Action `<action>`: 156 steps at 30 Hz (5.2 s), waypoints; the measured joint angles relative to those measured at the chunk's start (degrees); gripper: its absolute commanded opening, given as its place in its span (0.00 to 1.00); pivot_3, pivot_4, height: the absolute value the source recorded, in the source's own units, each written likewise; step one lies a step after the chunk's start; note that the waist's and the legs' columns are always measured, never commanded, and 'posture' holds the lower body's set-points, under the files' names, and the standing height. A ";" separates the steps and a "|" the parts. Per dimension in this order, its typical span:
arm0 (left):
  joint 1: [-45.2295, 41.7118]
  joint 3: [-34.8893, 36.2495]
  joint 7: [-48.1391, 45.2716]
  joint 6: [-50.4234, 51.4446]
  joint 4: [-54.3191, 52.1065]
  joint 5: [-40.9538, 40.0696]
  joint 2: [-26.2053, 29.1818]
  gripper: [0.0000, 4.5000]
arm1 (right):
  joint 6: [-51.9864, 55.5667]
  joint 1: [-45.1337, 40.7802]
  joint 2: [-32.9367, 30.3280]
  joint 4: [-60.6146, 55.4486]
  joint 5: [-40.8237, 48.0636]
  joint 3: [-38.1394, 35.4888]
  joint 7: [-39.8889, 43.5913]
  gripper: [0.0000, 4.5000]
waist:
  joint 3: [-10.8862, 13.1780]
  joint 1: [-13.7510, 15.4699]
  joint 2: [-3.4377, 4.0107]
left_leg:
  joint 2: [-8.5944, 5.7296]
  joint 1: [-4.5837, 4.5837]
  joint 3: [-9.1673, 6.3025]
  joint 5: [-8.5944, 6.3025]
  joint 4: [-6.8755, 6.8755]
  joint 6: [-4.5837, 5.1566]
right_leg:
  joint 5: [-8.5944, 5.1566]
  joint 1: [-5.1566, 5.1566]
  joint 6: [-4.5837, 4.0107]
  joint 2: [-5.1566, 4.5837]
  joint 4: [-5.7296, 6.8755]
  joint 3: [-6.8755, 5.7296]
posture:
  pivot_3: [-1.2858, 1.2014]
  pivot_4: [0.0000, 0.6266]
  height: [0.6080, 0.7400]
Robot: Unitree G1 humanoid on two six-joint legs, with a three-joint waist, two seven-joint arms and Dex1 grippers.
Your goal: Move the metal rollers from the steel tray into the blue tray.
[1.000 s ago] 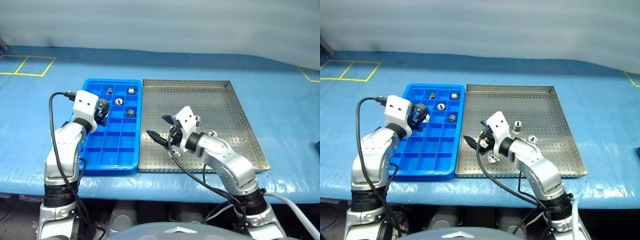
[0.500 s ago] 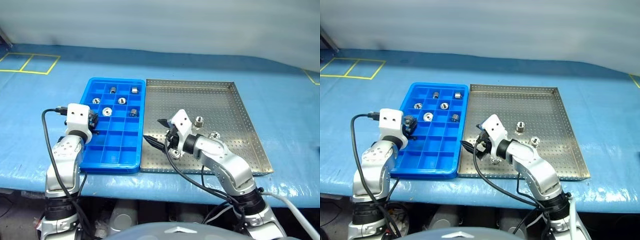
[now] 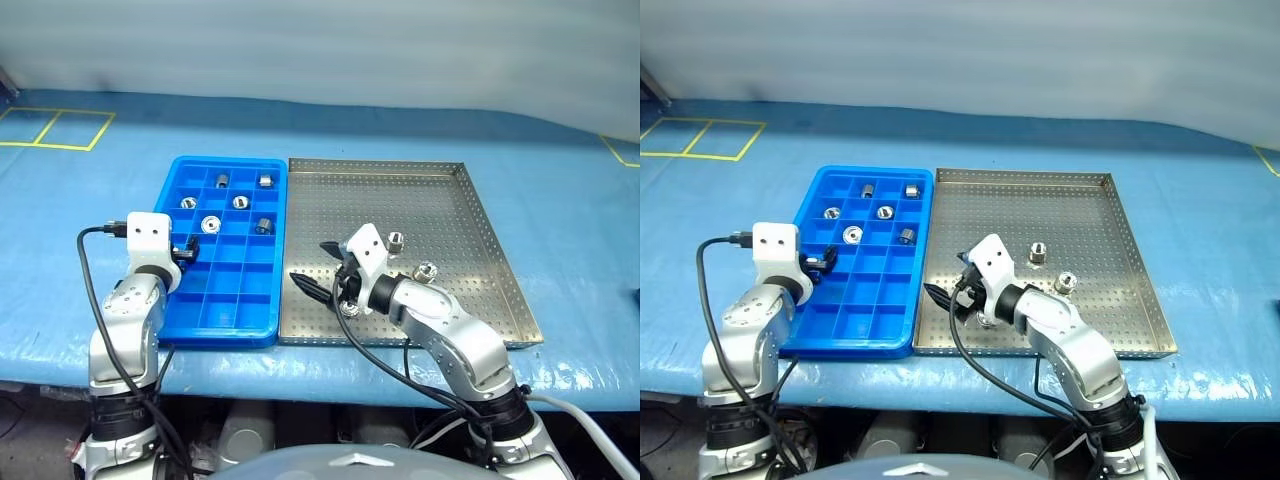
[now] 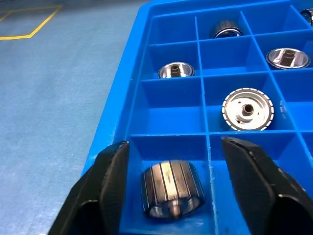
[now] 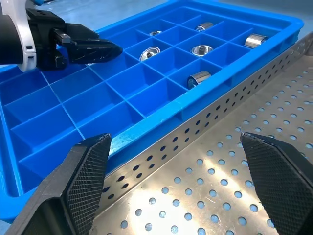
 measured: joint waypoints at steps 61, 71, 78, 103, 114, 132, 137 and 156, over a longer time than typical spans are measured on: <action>-41.56 -39.45 -56.28 -34.15 59.48 9.21 -0.10 0.37 | 1.32 17.06 2.35 -17.11 -0.27 -11.25 -13.94 1.00 | 0.01 -8.53 0.00 | -0.06 -0.11 0.09 -0.01 -0.15 0.01 | 0.07 -0.03 0.15 0.05 -0.35 0.18 | 0.49 0.24 1.00; -34.00 -26.74 -49.09 -23.61 37.79 1.43 4.20 0.37 | 1.37 9.35 0.93 -13.02 0.27 -9.61 -10.28 1.00 | 0.01 -7.37 0.01 | -0.01 -0.09 0.05 0.00 -0.18 0.01 | 0.08 -0.04 0.14 0.07 -0.32 0.18 | 0.54 0.24 1.00; -22.45 -18.08 -43.66 -15.62 17.22 -4.87 9.52 0.37 | 1.35 3.14 -0.30 -8.03 0.24 -6.82 -6.07 1.00 | 0.02 -4.38 0.03 | -0.02 -0.05 0.05 0.00 -0.18 0.00 | 0.07 0.00 0.13 0.04 -0.29 0.12 | 0.58 0.24 1.00; 14.63 -1.78 -20.31 -3.65 -13.64 -10.30 12.27 0.37 | -1.44 -5.45 2.32 5.08 -0.05 0.98 3.33 1.00 | 0.08 3.66 0.08 | 0.01 -0.07 -0.16 0.00 -0.18 0.00 | -0.16 0.06 -0.28 -0.02 -0.36 -0.19 | 0.67 0.24 1.00; 11.52 -2.73 -15.74 -1.60 -9.53 -10.34 11.68 0.37 | -1.44 -5.06 2.35 5.01 -0.05 1.04 3.05 1.00 | 0.08 4.11 0.08 | 0.00 -0.11 -0.14 0.00 -0.25 0.00 | -0.15 0.04 -0.26 -0.03 -0.44 -0.19 | 0.65 0.24 1.00; 11.47 -2.02 -14.62 5.43 -10.06 -15.50 12.80 0.99 | -1.41 -3.87 1.81 3.05 -0.02 0.36 1.81 1.00 | 0.09 3.06 0.09 | 0.02 -0.11 -0.19 0.00 -0.30 0.00 | -0.19 0.04 -0.33 -0.03 -0.45 -0.24 | 0.65 0.24 1.00; 8.64 -2.43 -17.44 3.67 -9.99 -16.78 15.39 0.99 | -1.29 -2.21 1.26 0.95 0.00 -0.67 0.74 1.00 | 0.11 3.17 0.09 | 0.00 -0.17 -0.21 0.00 -0.29 -0.01 | -0.19 0.03 -0.33 -0.07 -0.49 -0.27 | 0.61 0.24 1.00; -21.30 -31.73 -51.03 -14.71 13.72 -13.93 19.17 0.99 | 4.64 17.90 -1.22 -17.83 0.26 -14.79 -10.59 1.00 | 0.13 -4.14 0.15 | -0.02 -0.14 -0.04 0.00 -0.28 -0.01 | -0.02 0.02 -0.04 0.03 -0.53 -0.08 | 0.49 0.24 1.00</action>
